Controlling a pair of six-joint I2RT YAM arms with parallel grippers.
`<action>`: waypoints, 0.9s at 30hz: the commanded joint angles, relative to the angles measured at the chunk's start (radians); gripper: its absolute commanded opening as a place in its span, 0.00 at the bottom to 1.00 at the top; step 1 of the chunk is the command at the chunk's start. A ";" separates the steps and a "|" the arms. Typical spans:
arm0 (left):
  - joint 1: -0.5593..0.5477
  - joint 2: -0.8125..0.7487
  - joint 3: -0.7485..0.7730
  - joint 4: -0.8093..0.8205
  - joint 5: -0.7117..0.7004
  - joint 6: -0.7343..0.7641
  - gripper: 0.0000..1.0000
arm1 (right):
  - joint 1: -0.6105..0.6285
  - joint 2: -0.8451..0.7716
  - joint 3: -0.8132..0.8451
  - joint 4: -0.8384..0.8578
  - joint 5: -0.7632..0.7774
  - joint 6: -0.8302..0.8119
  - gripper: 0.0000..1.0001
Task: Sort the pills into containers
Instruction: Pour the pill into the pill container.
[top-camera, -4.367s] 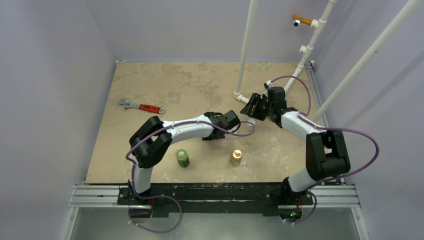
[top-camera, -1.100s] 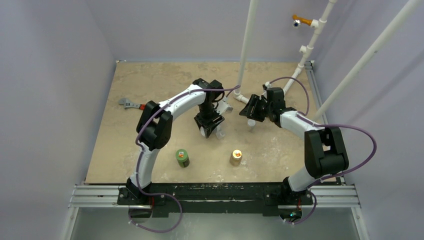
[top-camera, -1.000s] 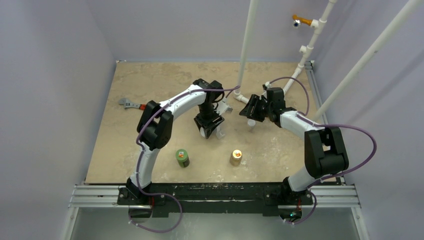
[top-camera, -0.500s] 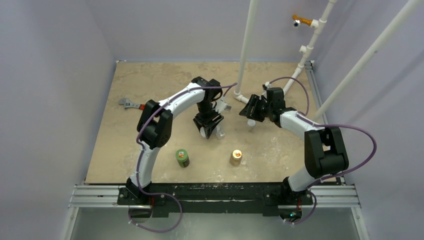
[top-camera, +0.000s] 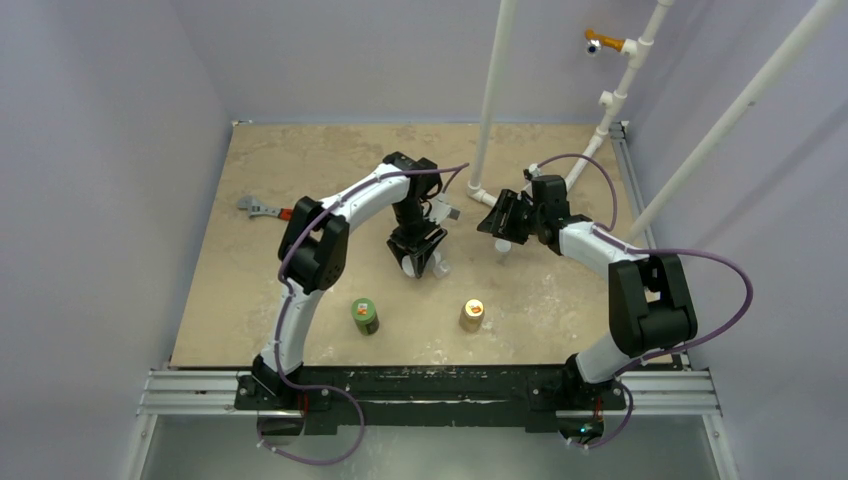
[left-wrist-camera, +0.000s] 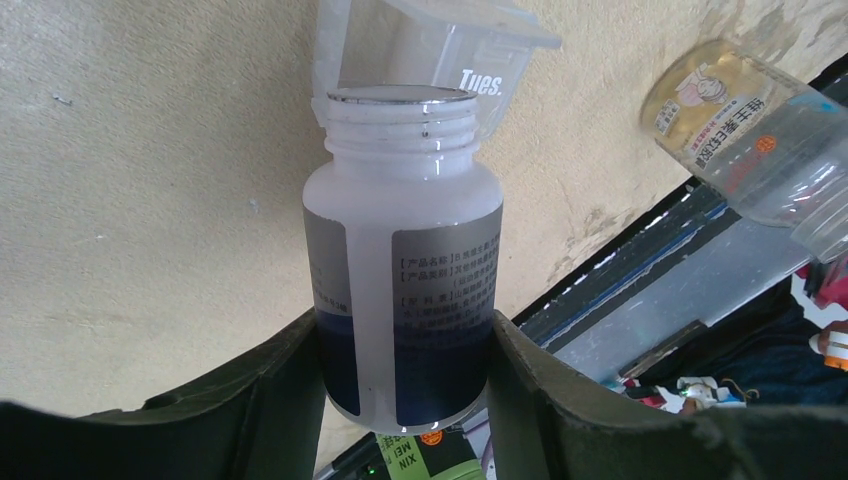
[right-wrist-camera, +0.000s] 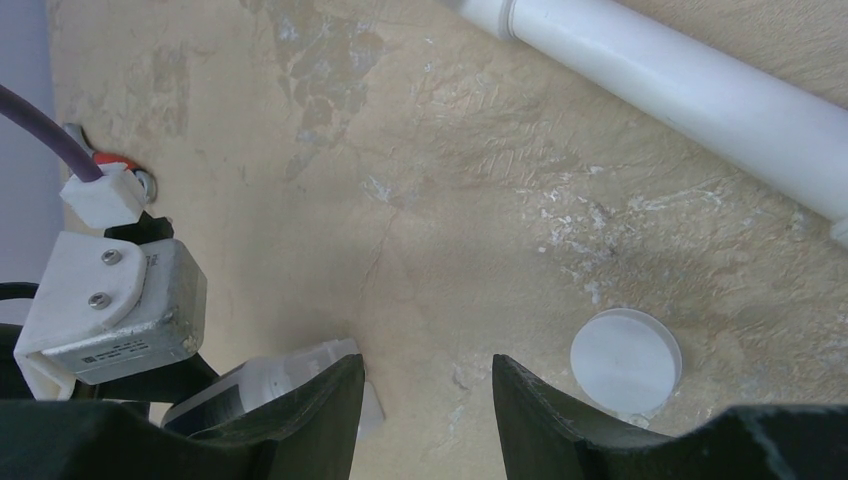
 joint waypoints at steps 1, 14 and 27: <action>0.016 0.000 0.041 -0.026 0.046 -0.038 0.00 | 0.006 -0.002 0.027 0.030 -0.032 -0.005 0.50; 0.019 0.028 0.056 -0.069 0.024 -0.084 0.00 | 0.009 0.003 0.032 0.029 -0.045 -0.004 0.50; 0.019 -0.003 0.032 -0.096 -0.001 -0.091 0.00 | 0.041 0.013 0.039 0.030 -0.057 -0.006 0.50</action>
